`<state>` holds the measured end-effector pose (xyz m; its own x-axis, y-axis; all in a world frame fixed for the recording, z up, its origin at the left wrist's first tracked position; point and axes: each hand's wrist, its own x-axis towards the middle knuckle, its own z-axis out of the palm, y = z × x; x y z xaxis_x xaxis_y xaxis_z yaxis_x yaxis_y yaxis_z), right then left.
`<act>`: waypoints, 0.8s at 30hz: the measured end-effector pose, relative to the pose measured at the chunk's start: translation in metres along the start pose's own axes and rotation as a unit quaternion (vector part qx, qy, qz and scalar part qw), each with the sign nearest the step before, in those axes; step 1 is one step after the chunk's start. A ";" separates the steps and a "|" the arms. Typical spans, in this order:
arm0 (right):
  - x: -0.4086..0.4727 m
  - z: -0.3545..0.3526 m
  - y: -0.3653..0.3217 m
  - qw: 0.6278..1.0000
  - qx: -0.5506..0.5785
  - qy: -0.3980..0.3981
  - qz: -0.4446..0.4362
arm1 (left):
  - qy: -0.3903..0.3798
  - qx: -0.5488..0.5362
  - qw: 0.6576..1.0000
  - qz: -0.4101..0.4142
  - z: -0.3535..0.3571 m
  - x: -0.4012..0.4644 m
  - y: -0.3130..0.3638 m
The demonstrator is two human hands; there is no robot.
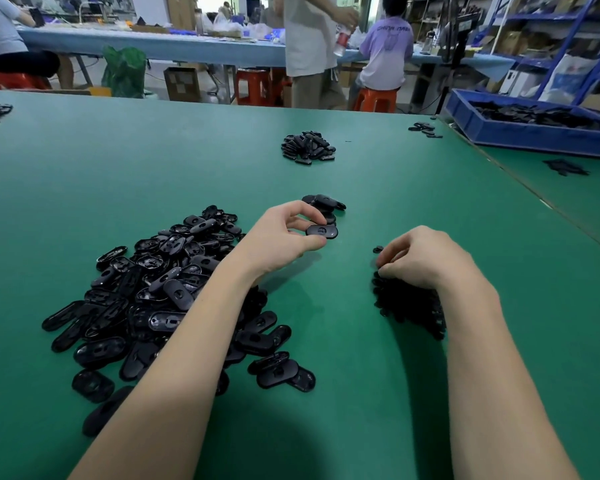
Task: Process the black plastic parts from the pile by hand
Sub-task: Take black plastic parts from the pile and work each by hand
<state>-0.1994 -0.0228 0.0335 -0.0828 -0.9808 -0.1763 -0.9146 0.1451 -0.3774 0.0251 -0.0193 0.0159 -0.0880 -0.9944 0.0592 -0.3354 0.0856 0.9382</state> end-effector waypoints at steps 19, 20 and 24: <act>0.000 0.006 -0.002 1.000 0.014 -0.004 0.012 | 0.007 -0.018 0.999 -0.032 0.004 0.002 -0.006; 0.001 0.007 -0.002 1.000 0.015 -0.004 0.009 | 0.009 -0.020 0.999 -0.029 0.003 0.001 -0.005; 0.005 0.009 -0.001 0.998 0.066 0.003 -0.017 | 0.036 -0.030 0.999 -0.013 0.004 0.000 -0.002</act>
<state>-0.1952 -0.0265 0.0248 -0.0548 -0.9864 -0.1552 -0.8567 0.1263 -0.5001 0.0224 -0.0191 0.0125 -0.0120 -0.9983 0.0578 -0.2790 0.0588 0.9585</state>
